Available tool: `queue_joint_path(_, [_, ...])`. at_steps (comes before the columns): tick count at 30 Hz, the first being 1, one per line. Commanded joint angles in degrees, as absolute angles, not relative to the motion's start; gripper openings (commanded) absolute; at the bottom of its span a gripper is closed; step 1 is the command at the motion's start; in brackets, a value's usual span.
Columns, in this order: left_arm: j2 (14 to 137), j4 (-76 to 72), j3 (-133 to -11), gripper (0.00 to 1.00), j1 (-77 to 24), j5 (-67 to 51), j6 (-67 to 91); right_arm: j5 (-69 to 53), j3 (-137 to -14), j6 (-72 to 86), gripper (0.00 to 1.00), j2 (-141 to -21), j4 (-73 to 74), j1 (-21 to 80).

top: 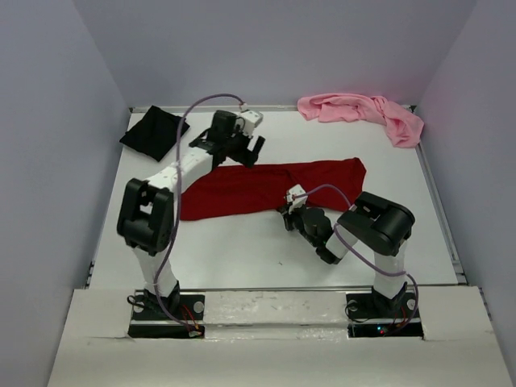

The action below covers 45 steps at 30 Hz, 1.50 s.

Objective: Fold and stack the t-shirts
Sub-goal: Fold the tshirt

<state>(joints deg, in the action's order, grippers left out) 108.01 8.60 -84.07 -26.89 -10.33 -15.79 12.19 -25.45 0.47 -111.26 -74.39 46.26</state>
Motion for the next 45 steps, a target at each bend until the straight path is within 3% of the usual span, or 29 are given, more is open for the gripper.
queue_joint_path(1, [95.6, -12.6, -74.8, 0.99, -20.5, -15.7, 6.4, 12.3, -25.8, 1.6, 0.0, -108.9, -72.8, 47.1])
queue_joint_path(5, [94.0, -10.8, -70.5, 0.99, -20.2, -2.6, 23.1, 12.2, -26.5, 2.2, 0.0, -107.7, -71.6, 47.1])
queue_joint_path(12, [95.4, -10.8, -68.9, 0.99, -19.9, -18.1, 19.4, 12.1, -30.8, 3.4, 0.0, -92.2, -53.7, 47.1])
queue_joint_path(17, [86.7, -12.7, -60.3, 0.99, -19.2, -5.4, 24.6, 12.5, -40.8, 4.0, 0.0, -79.0, -32.3, 47.1])
queue_joint_path(19, [80.1, -10.2, -57.2, 0.99, -18.4, 5.1, 31.4, 13.1, -45.1, 4.6, 0.22, -75.7, -25.6, 47.1])
queue_joint_path(20, [78.1, -9.9, -55.9, 0.99, -17.8, 11.5, 38.5, 14.1, -48.7, 4.8, 0.4, -73.3, -20.7, 47.1])
queue_joint_path(21, [76.3, -12.7, -52.9, 0.99, -17.2, 9.7, 36.3, 14.8, -50.3, 4.7, 0.55, -72.3, -18.6, 47.1])
queue_joint_path(23, [72.8, -16.0, -52.3, 0.99, -17.0, 4.7, 30.9, 16.9, -52.5, 4.9, 0.71, -69.8, -14.4, 47.1])
queue_joint_path(24, [72.1, -14.6, -52.8, 0.99, -17.1, 5.6, 30.6, 19.5, -53.3, 5.1, 0.91, -69.2, -13.7, 47.1])
queue_joint_path(26, [70.3, -11.7, -53.3, 0.99, -17.0, 6.4, 29.8, 22.6, -53.1, 6.2, 1.0, -67.6, -13.1, 47.1])
queue_joint_path(31, [67.7, -12.1, -51.3, 0.99, -17.1, 1.8, 30.9, 31.0, -51.0, 9.8, 1.0, -65.6, -12.9, 46.5])
queue_joint_path(37, [68.3, -12.0, -49.7, 0.99, -17.1, -2.5, 32.3, 29.9, -60.1, 14.1, 1.0, -68.1, 4.9, 43.3])
queue_joint_path(45, [70.0, -5.9, -54.9, 0.99, -16.9, 5.4, 32.3, -12.4, -69.7, 22.1, 1.0, -75.1, 11.2, 16.6])
